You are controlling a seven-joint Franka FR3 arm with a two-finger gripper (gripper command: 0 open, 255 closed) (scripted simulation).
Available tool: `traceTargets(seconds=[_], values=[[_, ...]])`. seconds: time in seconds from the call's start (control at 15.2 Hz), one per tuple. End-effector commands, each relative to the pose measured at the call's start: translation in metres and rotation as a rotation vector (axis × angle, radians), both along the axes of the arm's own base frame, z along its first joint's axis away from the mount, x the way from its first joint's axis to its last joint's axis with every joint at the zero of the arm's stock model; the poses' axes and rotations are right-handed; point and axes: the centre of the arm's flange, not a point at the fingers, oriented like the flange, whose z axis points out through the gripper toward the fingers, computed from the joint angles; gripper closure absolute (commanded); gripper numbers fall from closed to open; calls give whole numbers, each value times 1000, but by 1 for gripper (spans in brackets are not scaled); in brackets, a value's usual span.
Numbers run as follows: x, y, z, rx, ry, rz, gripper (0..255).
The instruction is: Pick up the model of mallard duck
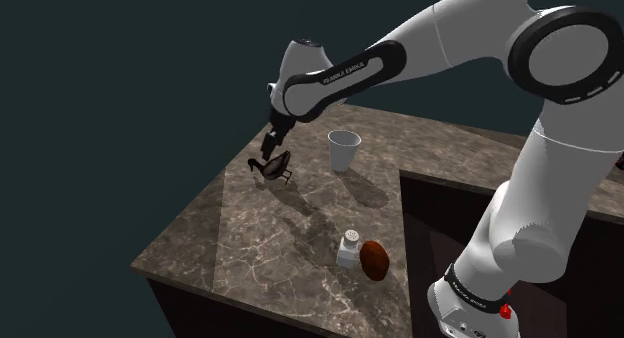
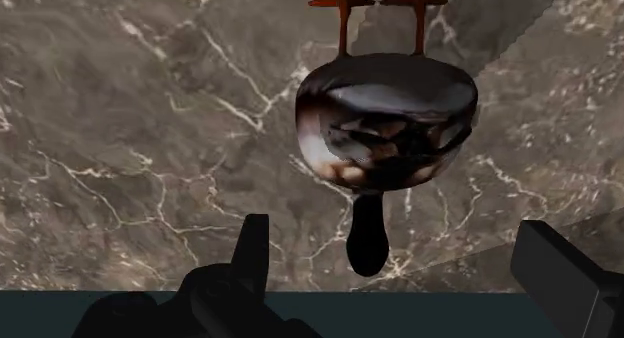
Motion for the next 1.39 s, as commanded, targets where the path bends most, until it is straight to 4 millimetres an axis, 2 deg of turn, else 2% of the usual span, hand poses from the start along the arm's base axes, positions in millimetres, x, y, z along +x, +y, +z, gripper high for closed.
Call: traceTargets(seconds=[0.0, 0.13, 0.59, 0.73, 0.79, 1.32], values=[[21, 9, -14, 7, -13, 18, 0], [36, 17, -24, 11, -22, 31, 0], [36, 17, -61, 11, -22, 31, 0], [36, 17, -64, 11, -22, 31, 0], [37, 17, -64, 11, -22, 31, 255], [37, 17, -64, 11, -22, 31, 255]])
